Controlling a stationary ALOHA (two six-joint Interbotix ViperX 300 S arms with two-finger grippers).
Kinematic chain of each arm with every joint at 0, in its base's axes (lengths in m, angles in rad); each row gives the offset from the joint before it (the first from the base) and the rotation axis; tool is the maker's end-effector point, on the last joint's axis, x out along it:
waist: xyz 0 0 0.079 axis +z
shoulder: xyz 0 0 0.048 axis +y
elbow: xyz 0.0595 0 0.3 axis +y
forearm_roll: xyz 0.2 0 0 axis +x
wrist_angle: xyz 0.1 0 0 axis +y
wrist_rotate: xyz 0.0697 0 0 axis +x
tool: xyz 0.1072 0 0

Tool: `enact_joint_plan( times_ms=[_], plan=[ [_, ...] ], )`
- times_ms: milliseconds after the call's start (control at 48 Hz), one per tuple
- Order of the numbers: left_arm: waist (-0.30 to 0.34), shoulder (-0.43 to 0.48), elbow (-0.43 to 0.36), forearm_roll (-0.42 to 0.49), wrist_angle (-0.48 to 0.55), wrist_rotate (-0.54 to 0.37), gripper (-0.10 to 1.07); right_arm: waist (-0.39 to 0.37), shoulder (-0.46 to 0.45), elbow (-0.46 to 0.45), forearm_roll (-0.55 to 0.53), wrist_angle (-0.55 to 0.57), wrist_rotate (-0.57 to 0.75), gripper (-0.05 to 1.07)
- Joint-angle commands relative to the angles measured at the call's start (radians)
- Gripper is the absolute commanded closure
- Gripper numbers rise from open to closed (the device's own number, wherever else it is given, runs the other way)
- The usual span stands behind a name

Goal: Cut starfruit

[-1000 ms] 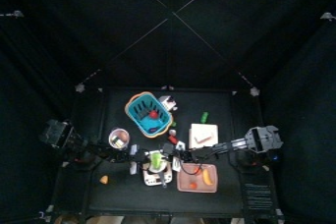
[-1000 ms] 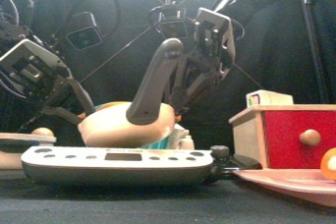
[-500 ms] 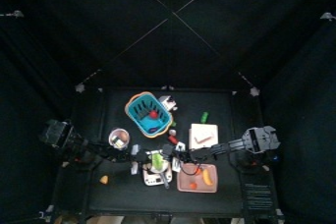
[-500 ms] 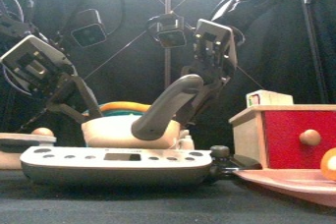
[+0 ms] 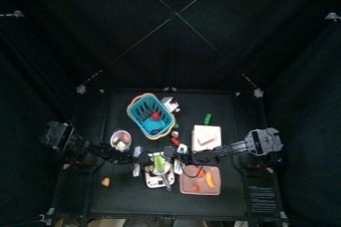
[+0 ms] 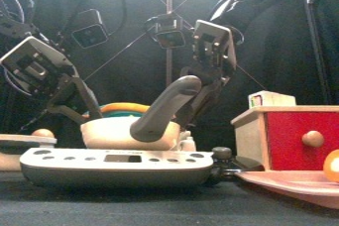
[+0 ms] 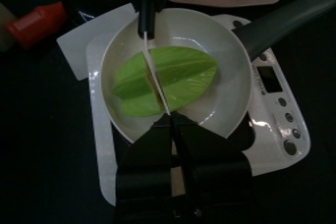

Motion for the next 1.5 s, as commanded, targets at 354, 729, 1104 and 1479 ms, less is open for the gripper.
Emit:
enact_joint_plan(
  times_ms=[354, 729, 1104, 1479],
  plan=[
    [0.006, 0.054, -0.014, 0.002, 0.035, -0.003, 0.64, -0.015, 0.026, -0.051, -0.011, 0.015, 0.002, 0.60],
    [0.015, 0.026, -0.008, 0.006, 0.037, -0.002, 0.64, -0.015, 0.014, -0.051, -0.015, 0.025, 0.002, 0.60],
    [0.012, -0.138, 0.049, 0.071, 0.046, -0.002, 0.64, -0.003, -0.055, -0.037, -0.026, 0.051, 0.000, 0.60],
    [0.017, -0.215, 0.077, 0.127, 0.089, -0.002, 0.64, 0.005, -0.114, -0.002, -0.067, 0.020, 0.000, 0.60]
  ],
)
